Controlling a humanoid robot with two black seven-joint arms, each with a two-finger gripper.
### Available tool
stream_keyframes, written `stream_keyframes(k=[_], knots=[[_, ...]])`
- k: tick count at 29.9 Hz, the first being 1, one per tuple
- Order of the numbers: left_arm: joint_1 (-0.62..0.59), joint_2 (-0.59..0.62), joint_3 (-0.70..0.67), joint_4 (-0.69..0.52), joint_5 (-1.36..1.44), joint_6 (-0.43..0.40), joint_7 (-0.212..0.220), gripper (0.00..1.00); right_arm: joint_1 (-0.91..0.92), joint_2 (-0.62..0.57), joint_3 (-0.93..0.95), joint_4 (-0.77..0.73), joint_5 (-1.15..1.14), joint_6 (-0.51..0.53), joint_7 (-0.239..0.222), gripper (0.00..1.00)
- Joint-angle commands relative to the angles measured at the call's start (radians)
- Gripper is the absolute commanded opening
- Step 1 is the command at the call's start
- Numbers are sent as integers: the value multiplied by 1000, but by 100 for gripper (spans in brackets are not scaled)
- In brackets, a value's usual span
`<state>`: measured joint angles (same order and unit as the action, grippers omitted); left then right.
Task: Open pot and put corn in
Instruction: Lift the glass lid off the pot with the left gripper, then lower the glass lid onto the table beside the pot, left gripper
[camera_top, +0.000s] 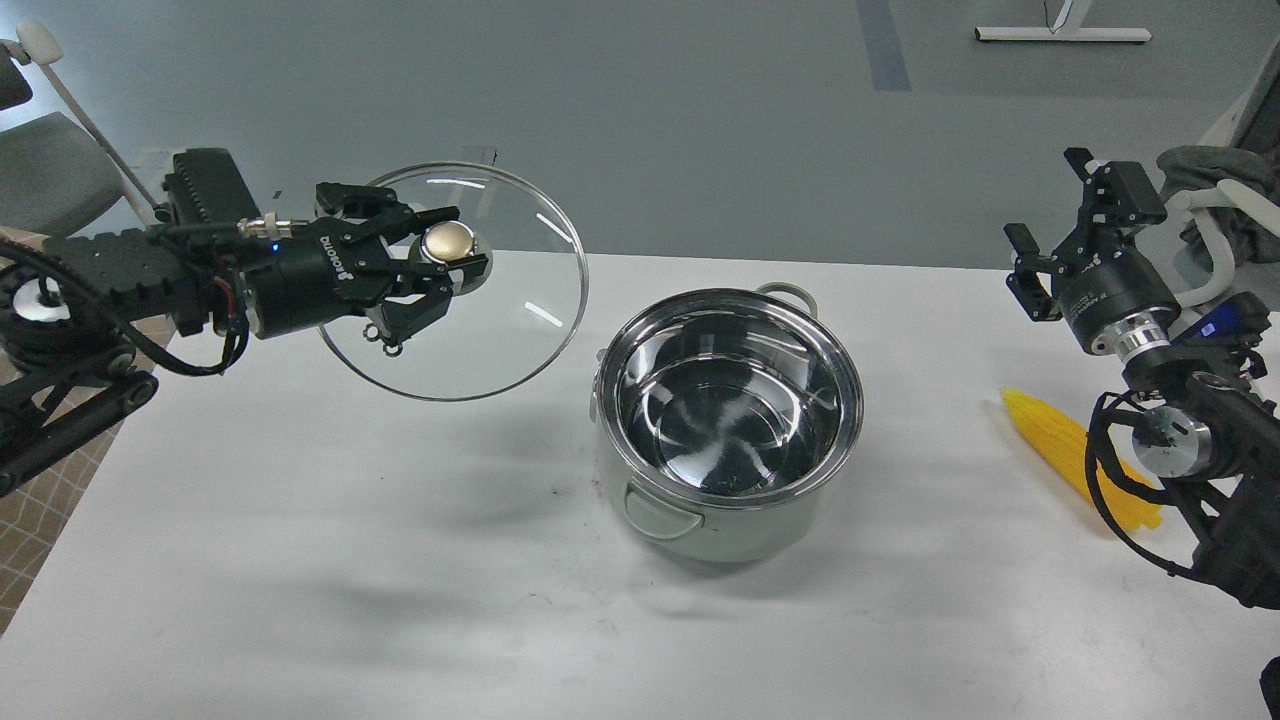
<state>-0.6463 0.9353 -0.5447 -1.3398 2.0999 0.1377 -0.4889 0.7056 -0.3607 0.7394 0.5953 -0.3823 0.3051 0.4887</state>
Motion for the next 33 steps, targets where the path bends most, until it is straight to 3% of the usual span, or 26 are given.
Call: stream_keyframes(k=[1,10,24,33], knots=[[118,2,-52,10,-3,48,0,26,2,3,0,0,-1,0,0,100],[290,-10,-52,200,-3,272,0,26,-3,8,0,0,-1,0,0,100],[402,-85,-61,303,-60,315,0,31,-6,8,-2,0,-3,0,0,100],[405,-93,-57,324,-77,341,0,37,-6,9,-2,0,-3,-1,0,100]])
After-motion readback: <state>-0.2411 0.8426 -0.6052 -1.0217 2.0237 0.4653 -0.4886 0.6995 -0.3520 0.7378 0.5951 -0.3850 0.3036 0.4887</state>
